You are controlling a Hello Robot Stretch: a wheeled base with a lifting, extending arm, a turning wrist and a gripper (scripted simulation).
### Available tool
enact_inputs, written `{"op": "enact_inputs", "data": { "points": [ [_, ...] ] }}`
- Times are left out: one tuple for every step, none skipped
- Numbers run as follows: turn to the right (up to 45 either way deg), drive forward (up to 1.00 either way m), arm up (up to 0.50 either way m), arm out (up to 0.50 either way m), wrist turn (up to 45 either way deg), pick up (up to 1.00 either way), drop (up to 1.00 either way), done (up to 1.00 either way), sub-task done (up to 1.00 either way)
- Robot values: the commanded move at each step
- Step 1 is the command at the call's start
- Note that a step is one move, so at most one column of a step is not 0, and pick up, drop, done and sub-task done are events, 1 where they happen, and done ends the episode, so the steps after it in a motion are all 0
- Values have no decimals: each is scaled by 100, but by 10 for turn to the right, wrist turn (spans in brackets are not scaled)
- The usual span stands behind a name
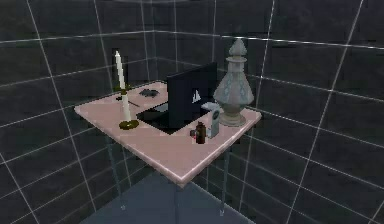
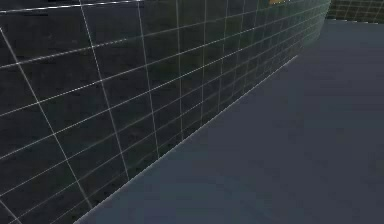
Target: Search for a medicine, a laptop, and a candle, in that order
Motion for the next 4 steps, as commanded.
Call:
{"op": "enact_inputs", "data": {
  "points": [
    [0, 0, 0, 0, 0, 0, 0, 0, 100],
    [-450, 0, 0, 0, 0, 0, 0, 0, 0],
    [-450, 0, 0, 0, 0, 0, 0, 0, 0],
    [-60, 0, 0, 0, 0, 0, 0, 0, 0]
  ]
}}
